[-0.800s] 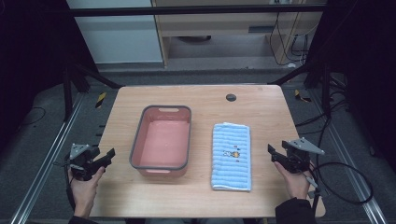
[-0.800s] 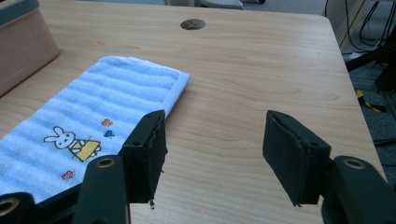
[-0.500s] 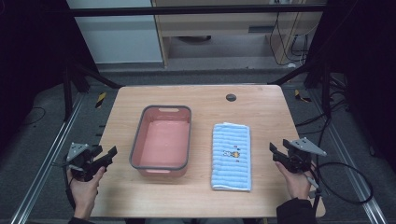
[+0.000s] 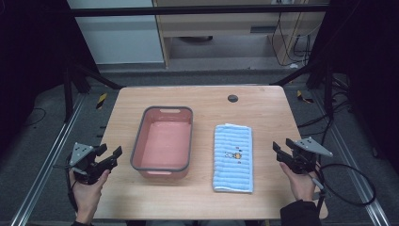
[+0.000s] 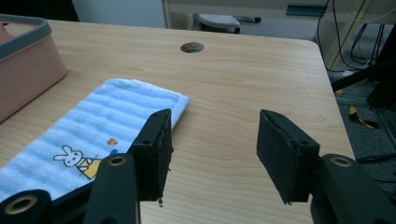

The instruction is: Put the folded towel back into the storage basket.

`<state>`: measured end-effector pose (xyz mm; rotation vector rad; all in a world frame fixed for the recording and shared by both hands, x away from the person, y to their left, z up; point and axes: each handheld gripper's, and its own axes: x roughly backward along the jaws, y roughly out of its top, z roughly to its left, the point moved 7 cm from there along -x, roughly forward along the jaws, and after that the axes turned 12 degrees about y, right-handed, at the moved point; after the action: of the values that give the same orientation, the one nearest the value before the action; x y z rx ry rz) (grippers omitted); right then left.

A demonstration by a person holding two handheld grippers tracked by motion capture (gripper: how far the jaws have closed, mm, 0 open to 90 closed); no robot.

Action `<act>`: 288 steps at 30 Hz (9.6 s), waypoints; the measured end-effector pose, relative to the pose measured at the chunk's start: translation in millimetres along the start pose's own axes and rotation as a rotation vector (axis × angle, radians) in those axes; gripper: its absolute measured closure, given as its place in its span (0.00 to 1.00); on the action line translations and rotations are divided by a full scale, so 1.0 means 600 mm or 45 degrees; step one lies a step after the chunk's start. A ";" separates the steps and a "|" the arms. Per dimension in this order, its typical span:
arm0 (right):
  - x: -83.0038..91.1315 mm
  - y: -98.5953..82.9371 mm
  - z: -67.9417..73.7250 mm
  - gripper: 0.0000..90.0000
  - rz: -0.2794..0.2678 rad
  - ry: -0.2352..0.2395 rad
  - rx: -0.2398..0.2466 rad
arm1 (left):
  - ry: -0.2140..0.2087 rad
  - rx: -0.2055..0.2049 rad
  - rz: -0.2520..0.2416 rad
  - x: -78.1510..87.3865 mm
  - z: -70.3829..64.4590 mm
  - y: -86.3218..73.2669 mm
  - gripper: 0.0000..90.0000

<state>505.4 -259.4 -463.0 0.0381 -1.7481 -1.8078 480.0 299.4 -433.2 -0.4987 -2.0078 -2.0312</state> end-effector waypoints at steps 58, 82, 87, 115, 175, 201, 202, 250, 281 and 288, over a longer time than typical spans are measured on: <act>-0.024 0.093 0.037 0.47 -0.048 0.101 0.031 | -0.255 -0.153 -0.089 0.022 -0.222 0.030 0.46; -0.057 0.112 0.037 0.52 -0.013 0.122 0.032 | -0.391 -0.233 -0.063 0.007 -0.341 0.012 0.50; -0.066 0.111 0.036 0.52 -0.004 0.116 0.043 | -0.420 -0.256 -0.054 0.003 -0.364 0.004 0.50; -0.136 0.082 0.018 0.54 0.074 0.129 0.014 | -0.458 -0.335 0.056 -0.038 -0.442 -0.050 0.54; -0.250 -0.040 0.011 0.56 0.370 0.197 -0.037 | -0.424 -0.389 0.296 -0.098 -0.489 -0.163 0.64; -0.256 -0.050 0.025 0.85 0.388 0.262 -0.083 | -0.425 -0.362 0.346 -0.098 -0.507 -0.170 0.89; -0.256 -0.050 0.026 0.86 0.387 0.266 -0.077 | -0.425 -0.368 0.346 -0.097 -0.507 -0.170 0.91; -0.142 0.090 0.072 0.88 0.107 0.270 0.087 | -0.568 -0.257 0.123 -0.015 -0.484 -0.064 0.96; -0.111 0.197 0.141 0.88 -0.033 0.271 0.123 | -0.535 -0.261 -0.007 0.021 -0.431 0.023 0.96; -0.111 0.222 0.158 0.88 -0.049 0.276 0.128 | -0.524 -0.254 -0.027 0.025 -0.419 0.038 0.96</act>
<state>572.4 -136.6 -355.4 0.2993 -1.6912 -1.6725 457.3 49.0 -405.3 -1.0138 -2.0308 -2.3052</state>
